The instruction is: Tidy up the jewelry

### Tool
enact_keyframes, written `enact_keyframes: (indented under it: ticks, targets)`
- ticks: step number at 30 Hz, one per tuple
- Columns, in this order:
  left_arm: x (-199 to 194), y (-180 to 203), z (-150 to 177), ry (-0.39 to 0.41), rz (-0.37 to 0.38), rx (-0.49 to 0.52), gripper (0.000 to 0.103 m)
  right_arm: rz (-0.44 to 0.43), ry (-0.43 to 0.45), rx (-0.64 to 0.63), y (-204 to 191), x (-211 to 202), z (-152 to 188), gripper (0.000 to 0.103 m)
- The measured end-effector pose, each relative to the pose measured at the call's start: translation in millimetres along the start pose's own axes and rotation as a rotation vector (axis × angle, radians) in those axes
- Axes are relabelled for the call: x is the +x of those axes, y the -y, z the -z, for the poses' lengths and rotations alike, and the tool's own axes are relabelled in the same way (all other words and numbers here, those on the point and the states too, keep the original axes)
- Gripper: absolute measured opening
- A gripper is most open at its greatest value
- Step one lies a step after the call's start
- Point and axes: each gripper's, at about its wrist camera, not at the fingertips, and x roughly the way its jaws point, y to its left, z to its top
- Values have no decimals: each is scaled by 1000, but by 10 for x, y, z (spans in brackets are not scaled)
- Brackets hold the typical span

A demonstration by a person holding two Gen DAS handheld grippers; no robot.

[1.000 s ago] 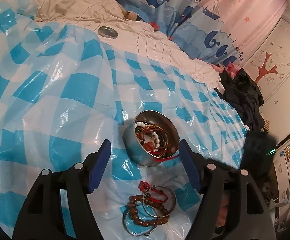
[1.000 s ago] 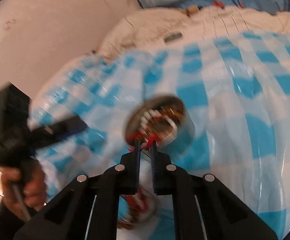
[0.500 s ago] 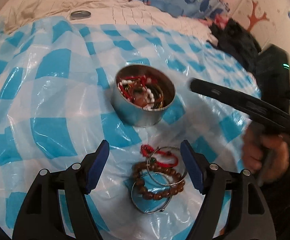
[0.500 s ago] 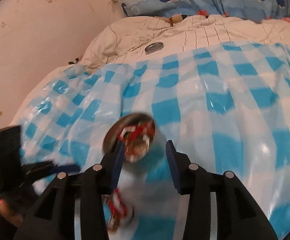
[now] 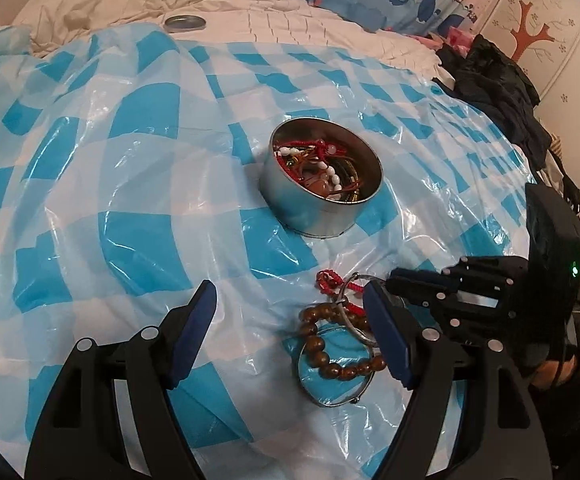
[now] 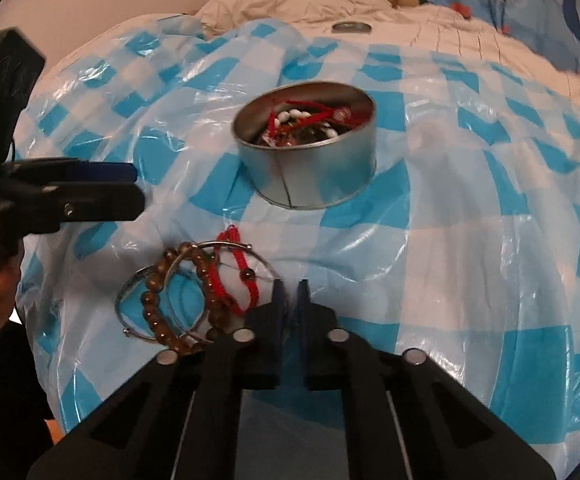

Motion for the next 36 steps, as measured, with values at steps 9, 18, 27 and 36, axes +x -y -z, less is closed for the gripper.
enact_keyframes:
  ticks: [9, 18, 27, 36]
  targets:
    - [43, 0, -23, -1, -5, -11, 75, -59, 36, 80, 123, -96, -46, 2]
    - [102, 70, -24, -11, -7, 8, 75, -49, 5, 68, 89, -9, -10, 2]
    - [110, 110, -21, -11, -31, 34, 75, -51, 32, 56, 28, -77, -28, 50]
    - [80, 155, -14, -1, -80, 74, 76, 3, -33, -7, -16, 42, 20, 27]
